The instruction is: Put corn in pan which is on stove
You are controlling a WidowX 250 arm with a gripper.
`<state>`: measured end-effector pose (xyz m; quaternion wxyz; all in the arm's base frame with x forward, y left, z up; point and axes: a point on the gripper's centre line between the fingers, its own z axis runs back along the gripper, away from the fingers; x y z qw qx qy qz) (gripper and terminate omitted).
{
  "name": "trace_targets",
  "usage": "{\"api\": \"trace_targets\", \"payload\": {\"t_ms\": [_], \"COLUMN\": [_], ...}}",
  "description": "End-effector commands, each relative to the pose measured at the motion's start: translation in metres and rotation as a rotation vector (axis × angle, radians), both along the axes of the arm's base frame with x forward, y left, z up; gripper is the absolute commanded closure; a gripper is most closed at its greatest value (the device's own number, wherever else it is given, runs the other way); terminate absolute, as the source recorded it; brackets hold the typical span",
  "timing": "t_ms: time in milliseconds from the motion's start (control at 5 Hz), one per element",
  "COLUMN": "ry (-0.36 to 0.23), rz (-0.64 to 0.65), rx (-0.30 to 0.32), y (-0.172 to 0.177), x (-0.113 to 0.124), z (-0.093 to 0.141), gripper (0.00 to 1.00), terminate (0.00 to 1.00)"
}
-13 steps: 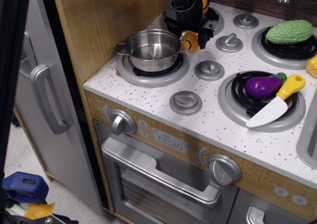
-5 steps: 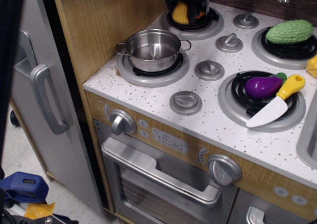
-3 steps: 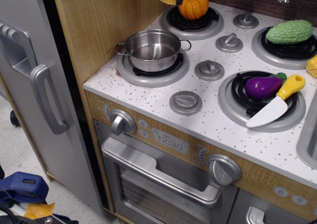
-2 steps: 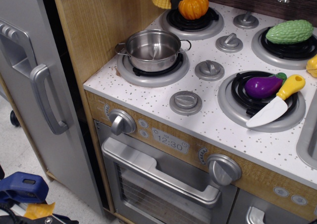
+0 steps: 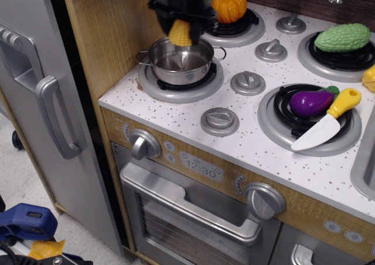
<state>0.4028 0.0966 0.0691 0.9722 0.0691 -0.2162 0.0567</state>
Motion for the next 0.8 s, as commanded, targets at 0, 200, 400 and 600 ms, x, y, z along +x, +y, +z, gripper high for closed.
{"api": "trace_targets", "payload": {"t_ms": [0,200,400,600], "ry": [-0.100,-0.100,-0.100,-0.100], "rz": [-0.005,-0.005,-0.005,-0.005], "rx": [0.026,0.026,0.026,0.026], "y": [0.0052,0.0052,0.0052,0.0052], "x": [-0.0011,-0.0011,-0.0011,-0.0011], "z": [0.0332,0.0332,0.0332,0.0332], "gripper": [0.00,0.00,0.00,0.00], "terminate": [0.00,0.00,0.00,1.00]}}
